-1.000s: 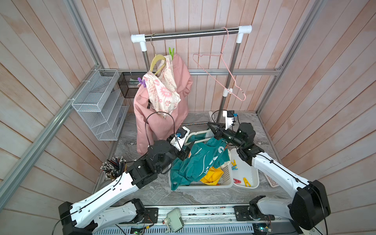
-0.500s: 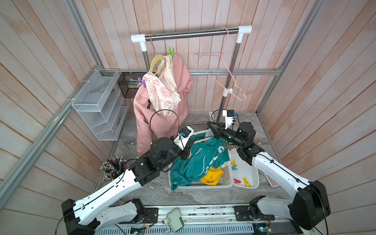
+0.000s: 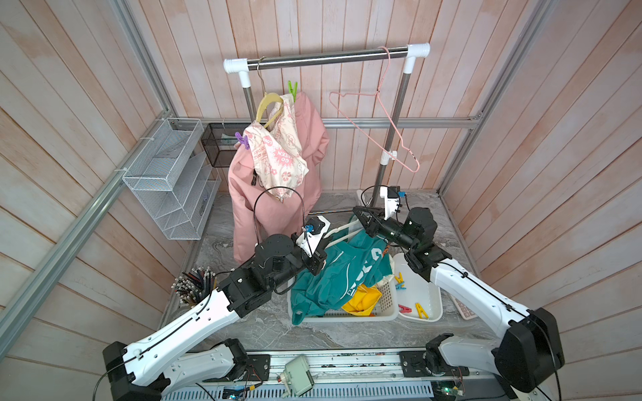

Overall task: Remove the clothespins securing jackets to the hanger
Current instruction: Remove the jacket from the hanger.

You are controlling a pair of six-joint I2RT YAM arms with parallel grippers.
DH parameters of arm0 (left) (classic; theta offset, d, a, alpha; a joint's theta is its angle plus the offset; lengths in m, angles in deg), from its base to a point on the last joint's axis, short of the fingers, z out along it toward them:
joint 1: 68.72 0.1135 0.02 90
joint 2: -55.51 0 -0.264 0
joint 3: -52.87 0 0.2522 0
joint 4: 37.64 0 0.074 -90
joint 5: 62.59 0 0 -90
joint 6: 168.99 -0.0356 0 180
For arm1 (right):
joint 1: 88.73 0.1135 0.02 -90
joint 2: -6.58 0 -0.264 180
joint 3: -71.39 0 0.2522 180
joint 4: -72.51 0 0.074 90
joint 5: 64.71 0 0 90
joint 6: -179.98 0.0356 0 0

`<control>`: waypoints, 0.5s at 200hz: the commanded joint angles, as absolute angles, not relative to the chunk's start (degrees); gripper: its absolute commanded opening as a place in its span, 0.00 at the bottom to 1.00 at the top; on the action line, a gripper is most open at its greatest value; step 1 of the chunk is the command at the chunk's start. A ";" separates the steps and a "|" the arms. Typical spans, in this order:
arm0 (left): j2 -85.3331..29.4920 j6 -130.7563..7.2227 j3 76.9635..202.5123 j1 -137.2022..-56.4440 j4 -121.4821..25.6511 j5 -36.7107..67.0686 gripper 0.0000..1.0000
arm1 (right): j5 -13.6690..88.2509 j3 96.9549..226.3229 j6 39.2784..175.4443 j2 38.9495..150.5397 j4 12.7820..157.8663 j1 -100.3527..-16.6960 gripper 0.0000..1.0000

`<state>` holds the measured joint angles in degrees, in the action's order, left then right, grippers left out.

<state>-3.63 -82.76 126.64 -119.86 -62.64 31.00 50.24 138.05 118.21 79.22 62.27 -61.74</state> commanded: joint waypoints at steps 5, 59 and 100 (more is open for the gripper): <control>-1.62 -82.07 128.76 -119.70 -61.36 31.07 0.00 | 51.82 139.93 116.95 77.89 60.76 -61.31 0.37; 1.43 -81.36 130.71 -119.73 -63.43 34.68 0.00 | 48.34 135.71 113.05 71.38 62.24 -61.96 0.63; 4.51 -80.93 132.47 -119.74 -66.20 34.51 0.00 | 47.27 130.22 113.42 65.69 61.48 -65.76 0.66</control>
